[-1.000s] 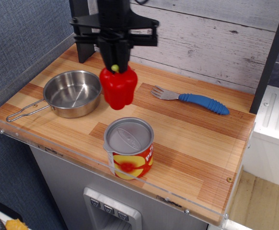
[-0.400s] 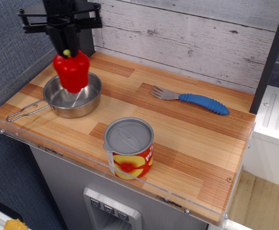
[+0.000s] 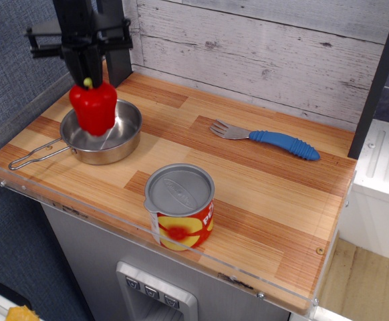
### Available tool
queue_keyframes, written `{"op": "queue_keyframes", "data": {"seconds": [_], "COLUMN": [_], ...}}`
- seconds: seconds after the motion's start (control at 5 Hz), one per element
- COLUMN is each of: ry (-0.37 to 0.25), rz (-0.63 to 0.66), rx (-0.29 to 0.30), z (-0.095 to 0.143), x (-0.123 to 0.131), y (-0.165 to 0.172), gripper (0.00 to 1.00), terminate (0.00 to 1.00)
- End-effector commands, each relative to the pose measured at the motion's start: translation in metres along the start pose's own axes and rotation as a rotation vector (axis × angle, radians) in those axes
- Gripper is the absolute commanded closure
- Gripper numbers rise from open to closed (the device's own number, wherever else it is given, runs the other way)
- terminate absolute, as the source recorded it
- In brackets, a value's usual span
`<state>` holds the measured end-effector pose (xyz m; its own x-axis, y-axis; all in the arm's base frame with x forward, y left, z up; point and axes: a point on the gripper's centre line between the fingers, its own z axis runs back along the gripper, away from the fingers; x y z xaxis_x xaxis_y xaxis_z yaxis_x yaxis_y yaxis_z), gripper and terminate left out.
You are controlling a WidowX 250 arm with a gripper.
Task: Put the pepper into the pan
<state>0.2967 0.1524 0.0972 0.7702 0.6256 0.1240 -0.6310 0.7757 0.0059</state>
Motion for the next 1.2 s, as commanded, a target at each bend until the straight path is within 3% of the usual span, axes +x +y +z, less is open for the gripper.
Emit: {"op": "queue_keyframes", "data": {"seconds": [0.0, 0.2, 0.4, 1.0], "ry": [-0.051, -0.040, -0.005, -0.001], "rz": [0.036, 0.041, 0.059, 0.084], "rx": [0.014, 0.028, 0.014, 0.013], "z": [-0.002, -0.007, -0.008, 0.006], "x": [0.004, 0.005, 0.003, 0.001], "y": [0.007, 0.005, 0.006, 0.007], "gripper": [1.00, 1.00, 0.00, 0.00], "terminate": [0.00, 0.00, 0.00, 0.00]}}
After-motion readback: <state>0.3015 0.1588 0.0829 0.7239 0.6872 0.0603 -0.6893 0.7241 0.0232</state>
